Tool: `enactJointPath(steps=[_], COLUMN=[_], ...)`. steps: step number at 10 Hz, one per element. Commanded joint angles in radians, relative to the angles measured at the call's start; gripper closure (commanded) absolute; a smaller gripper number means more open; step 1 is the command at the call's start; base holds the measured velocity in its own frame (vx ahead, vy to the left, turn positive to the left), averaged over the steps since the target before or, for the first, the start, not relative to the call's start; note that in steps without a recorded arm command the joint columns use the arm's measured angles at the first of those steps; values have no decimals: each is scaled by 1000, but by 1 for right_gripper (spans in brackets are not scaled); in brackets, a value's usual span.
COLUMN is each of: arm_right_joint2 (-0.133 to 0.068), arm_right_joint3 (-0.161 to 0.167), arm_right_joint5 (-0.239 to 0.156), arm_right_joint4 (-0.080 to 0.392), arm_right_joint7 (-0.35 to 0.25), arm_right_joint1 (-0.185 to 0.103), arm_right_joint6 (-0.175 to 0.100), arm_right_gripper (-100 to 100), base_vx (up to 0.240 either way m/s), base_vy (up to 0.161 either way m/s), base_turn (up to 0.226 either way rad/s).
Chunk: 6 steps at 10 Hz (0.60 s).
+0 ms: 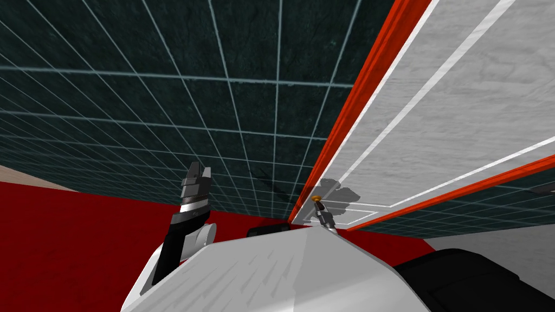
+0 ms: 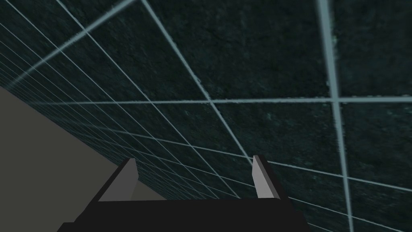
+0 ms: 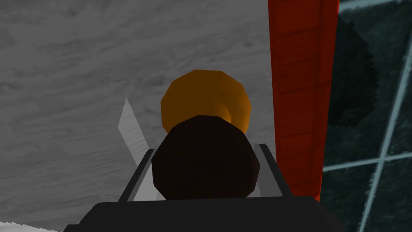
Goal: Pull the door open
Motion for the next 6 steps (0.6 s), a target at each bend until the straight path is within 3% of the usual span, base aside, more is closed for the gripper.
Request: enactJointPath(steps=[1,5,6], arm_right_joint2=[-6,-24,-24], arm_right_joint3=[15,64,64], arm_right_joint5=[-29,-113,-113], arm_right_joint4=[-4,-6,-6], arm_right_joint7=[-45,-161,-170], arm_right_joint1=[-1,-4,-4], arm_right_joint6=[-1,6,6], arm_right_gripper=[100,100,100], base_vx=[-72,-78,-51], base_vy=[-8,-16,-9], base_turn=[55,65,36])
